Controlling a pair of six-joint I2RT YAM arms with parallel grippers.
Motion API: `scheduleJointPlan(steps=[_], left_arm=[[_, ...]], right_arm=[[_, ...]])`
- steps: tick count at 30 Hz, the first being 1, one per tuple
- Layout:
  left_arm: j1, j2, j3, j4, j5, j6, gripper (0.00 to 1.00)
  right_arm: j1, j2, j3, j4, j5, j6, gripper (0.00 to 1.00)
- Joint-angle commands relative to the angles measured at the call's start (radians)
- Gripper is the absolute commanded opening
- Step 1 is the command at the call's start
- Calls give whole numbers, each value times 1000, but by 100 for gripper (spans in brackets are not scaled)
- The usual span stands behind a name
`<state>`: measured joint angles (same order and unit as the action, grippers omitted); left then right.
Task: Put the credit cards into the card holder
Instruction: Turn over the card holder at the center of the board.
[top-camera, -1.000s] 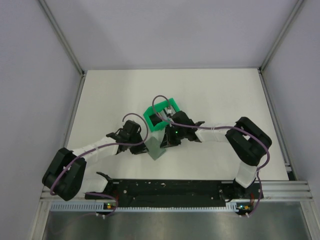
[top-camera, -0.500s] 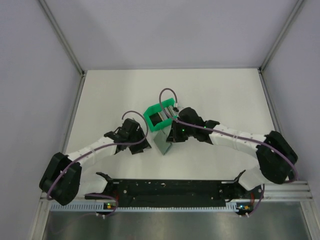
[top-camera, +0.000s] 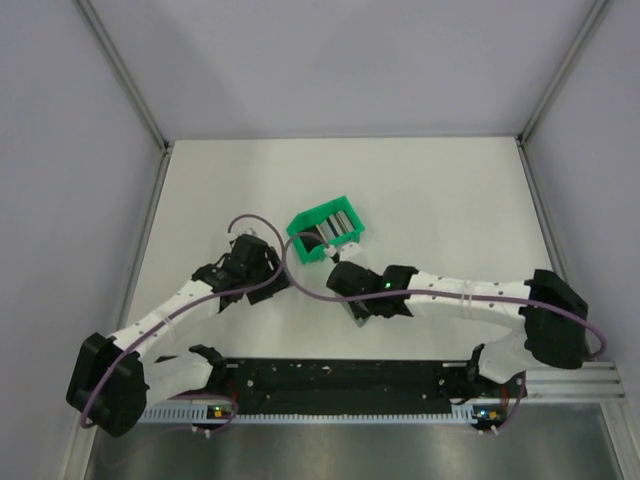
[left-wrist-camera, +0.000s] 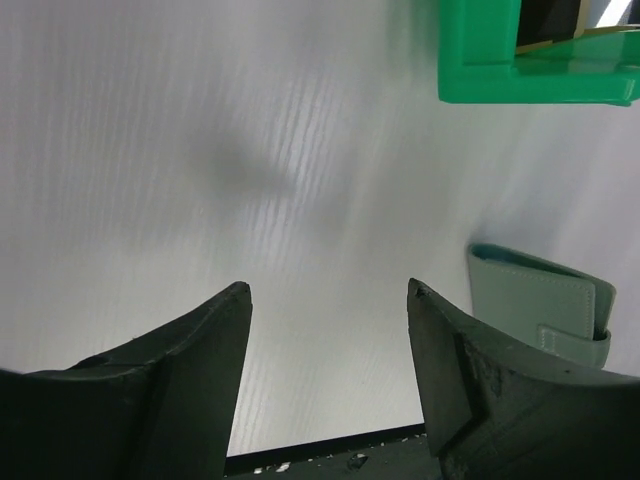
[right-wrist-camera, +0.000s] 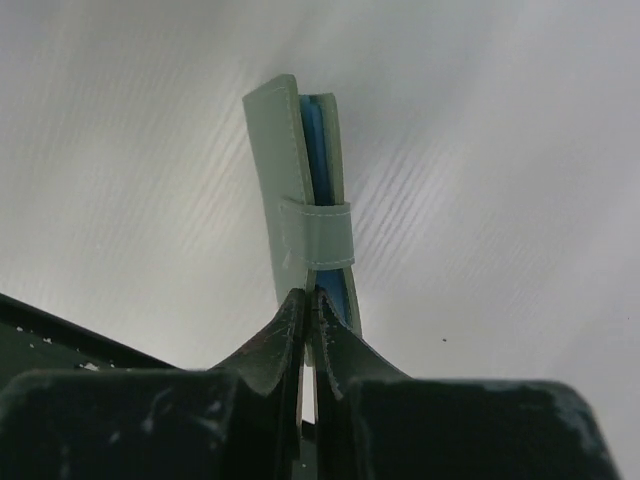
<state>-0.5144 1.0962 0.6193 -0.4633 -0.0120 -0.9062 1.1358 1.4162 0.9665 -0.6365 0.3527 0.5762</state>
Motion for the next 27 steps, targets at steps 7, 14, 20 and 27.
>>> scheduleJointPlan(steps=[7, 14, 20, 27], left_arm=[[134, -146, -55, -124, -60, 21, 69], [205, -200, -84, -129, -31, 32, 70], [220, -194, -70, -133, -25, 44, 70], [241, -199, -89, -136, -23, 47, 70]], right_arm=[[228, 289, 259, -69, 176, 19, 0], [265, 291, 325, -187, 411, 30, 0], [232, 210, 267, -229, 537, -7, 0], [258, 348, 291, -229, 511, -18, 0]])
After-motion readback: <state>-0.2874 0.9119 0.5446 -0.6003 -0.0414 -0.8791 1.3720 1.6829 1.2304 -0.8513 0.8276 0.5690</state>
